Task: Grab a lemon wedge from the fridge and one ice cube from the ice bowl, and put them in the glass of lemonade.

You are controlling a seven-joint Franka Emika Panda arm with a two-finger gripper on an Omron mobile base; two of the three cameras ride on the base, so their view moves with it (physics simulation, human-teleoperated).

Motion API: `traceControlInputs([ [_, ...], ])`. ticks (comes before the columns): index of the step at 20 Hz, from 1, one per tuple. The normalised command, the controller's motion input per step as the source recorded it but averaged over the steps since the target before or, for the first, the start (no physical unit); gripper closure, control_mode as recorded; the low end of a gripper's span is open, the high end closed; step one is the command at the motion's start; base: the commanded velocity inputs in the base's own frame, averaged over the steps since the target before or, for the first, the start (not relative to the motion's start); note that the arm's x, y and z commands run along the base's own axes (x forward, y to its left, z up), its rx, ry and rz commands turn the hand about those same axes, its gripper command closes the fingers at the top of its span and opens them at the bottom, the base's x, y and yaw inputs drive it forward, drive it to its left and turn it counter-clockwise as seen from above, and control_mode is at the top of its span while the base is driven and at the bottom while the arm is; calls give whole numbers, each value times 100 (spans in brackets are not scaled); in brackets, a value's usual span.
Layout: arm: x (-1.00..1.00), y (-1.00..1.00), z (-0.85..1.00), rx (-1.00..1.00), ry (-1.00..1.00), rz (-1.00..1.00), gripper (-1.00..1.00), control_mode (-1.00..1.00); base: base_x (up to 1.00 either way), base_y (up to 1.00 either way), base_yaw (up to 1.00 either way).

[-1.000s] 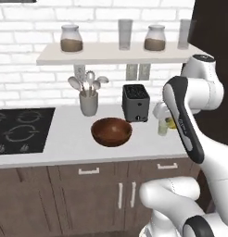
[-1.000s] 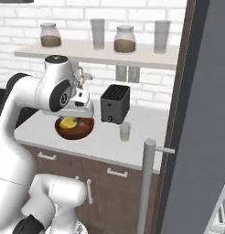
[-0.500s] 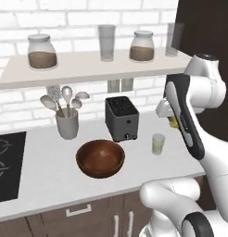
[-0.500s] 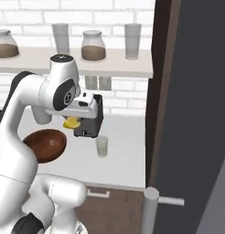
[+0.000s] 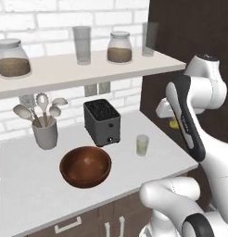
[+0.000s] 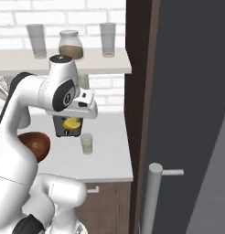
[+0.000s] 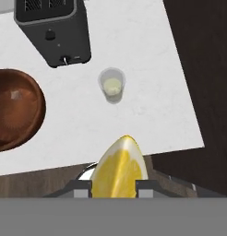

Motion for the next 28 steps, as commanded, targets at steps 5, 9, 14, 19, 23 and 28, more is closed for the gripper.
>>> traceControlInputs([
  [5,0,0,0,0,0,0,100,100,0,2,-2],
  [9,0,0,0,0,0,0,100,100,0,0,0],
  [14,0,0,0,0,0,0,100,100,0,0,0],
  [19,8,5,-47,0,7,0,100,-100,0,0,0],
  [23,56,47,-55,0,6,-2,100,-100,0,0,0],
  [28,67,34,-45,3,1,-1,100,-100,0,0,0],
])
